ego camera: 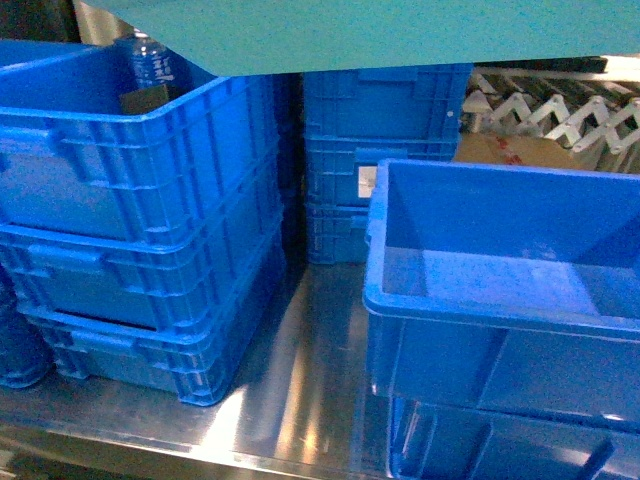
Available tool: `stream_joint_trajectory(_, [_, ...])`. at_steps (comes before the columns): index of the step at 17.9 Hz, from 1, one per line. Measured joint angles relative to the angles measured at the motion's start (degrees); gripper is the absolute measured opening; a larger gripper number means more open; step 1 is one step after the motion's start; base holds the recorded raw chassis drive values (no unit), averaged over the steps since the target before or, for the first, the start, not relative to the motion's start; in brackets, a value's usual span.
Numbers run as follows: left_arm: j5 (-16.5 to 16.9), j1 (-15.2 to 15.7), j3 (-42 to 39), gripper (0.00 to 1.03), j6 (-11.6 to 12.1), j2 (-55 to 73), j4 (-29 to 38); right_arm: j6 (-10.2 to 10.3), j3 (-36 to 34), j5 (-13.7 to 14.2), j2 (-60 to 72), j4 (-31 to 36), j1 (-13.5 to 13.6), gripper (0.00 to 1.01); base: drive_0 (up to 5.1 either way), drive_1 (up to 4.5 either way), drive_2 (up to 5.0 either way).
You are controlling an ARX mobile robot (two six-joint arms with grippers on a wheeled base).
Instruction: Stack blue boxes stably on right
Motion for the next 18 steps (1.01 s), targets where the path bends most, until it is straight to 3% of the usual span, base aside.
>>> stream_joint_trajectory(5, [-0.02, 0.0, 0.0, 0.08, 0.0, 0.0, 0.07, 0.0, 0.0, 0.0, 0.0, 0.0, 0.0, 0.07, -1.7, -1.73, -1.7])
stream_joint_trajectory(18, [0.09, 0.09, 0.0, 0.08, -0.02, -0.07, 0.04, 0.02, -0.04, -0.02, -0.02, 0.13, 0.02, 0.07, 4.0, -2.44, -1.8])
